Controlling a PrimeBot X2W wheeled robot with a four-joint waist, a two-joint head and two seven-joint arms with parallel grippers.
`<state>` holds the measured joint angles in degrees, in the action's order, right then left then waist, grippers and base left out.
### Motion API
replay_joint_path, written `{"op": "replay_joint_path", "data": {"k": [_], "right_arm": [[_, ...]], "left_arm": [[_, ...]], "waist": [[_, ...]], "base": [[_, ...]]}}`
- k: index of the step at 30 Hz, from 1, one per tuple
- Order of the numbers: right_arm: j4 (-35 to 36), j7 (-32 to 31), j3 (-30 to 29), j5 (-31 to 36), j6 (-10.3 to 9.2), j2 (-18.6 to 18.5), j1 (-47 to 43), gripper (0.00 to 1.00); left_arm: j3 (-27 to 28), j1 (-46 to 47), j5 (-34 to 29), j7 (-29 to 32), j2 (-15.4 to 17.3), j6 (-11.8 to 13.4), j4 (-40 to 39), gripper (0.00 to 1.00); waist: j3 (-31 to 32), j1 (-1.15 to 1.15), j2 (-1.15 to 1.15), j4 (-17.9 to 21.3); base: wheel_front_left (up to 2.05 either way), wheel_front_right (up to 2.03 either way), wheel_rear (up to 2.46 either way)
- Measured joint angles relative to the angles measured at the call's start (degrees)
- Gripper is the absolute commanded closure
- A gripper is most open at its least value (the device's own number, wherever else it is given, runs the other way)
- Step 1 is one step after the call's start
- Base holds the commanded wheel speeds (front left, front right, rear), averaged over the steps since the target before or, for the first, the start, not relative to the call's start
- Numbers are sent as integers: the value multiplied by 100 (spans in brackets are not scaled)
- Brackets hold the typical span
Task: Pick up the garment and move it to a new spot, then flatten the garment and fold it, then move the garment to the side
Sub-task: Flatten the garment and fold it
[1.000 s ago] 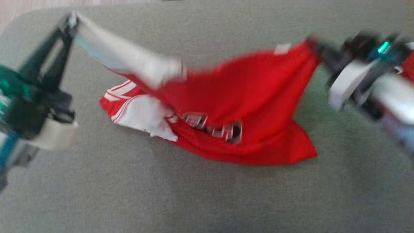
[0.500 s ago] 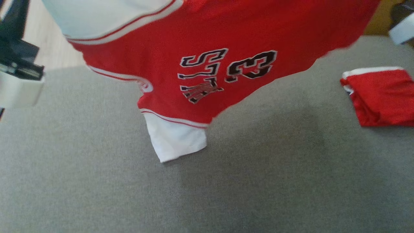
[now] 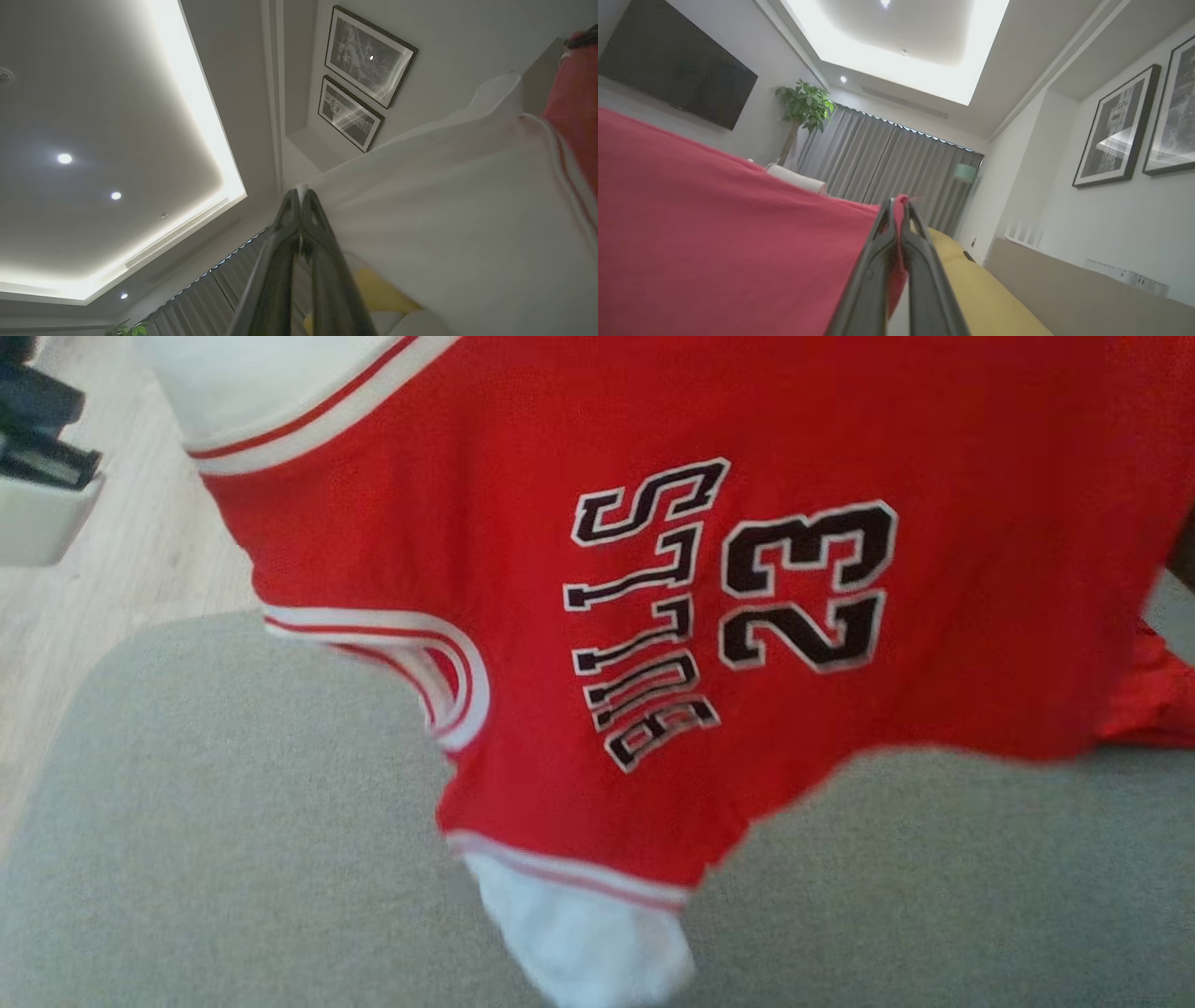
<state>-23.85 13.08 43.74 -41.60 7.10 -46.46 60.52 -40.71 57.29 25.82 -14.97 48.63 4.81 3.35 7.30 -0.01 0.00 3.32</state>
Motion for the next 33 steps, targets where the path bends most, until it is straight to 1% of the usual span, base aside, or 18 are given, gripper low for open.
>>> {"op": "replay_joint_path", "data": {"k": [2,4,8,10,11,13,15,17,18,20,23,26,30,33], "right_arm": [[-163,-165,58,20,0,67,-2,100],[-408,-321,170,41,0,214,-2,100],[-956,-478,386,24,0,604,4,100],[-1218,-475,435,25,0,775,48,100],[-1457,-419,454,34,1,893,197,100],[-1663,-259,405,144,1,979,503,100],[-1882,-65,199,416,1,1024,968,100],[-2071,79,-79,778,0,1018,1496,100],[-2137,121,-225,973,0,1006,1722,100],[-2190,160,-510,1261,0,987,1975,100],[-2105,163,-619,1474,0,989,1785,100],[-2080,162,-666,1493,1,1045,1154,100],[-2126,160,-671,1377,0,1050,372,100],[-2121,160,-706,1196,0,1060,-65,100]], "left_arm": [[-127,161,-38,1,-141,-202,352,100],[-278,348,-97,9,-361,-374,810,100],[-605,670,-314,10,-877,-646,1722,100],[-667,855,-419,10,-1096,-737,2153,100],[-686,1131,-535,10,-1298,-780,2497,100],[-655,1520,-669,9,-1449,-778,2689,100],[-481,1983,-875,9,-1569,-675,2688,100],[-222,2401,-1051,2,-1667,-506,2512,100],[-97,2548,-1105,2,-1696,-474,2383,100],[108,2666,-1139,0,-1716,-485,2136,100],[224,2385,-1178,-22,-1663,-659,1879,100],[243,1612,-1178,-22,-1563,-790,1610,100],[247,455,-1237,-21,-1422,-833,1184,100],[257,-270,-1262,-20,-1344,-834,817,100]], "waist": [[-49,0,0,-45],[-135,0,0,-89],[-385,1,0,-190],[-543,1,0,-233],[-721,1,0,-273],[-934,1,0,-300],[-1175,2,0,-317],[-1420,3,0,-334],[-1538,3,0,-343],[-1763,2,0,-361],[-2066,3,0,-396],[-2331,4,0,-437],[-2624,3,-1,-504],[-2711,4,-1,-548]], "base": [[0,0,0],[0,0,0],[0,0,0],[0,0,0],[0,0,0],[0,0,0],[0,0,0],[0,0,0],[0,0,0],[0,0,0],[0,0,0],[0,0,0],[0,0,0],[0,0,0]]}}
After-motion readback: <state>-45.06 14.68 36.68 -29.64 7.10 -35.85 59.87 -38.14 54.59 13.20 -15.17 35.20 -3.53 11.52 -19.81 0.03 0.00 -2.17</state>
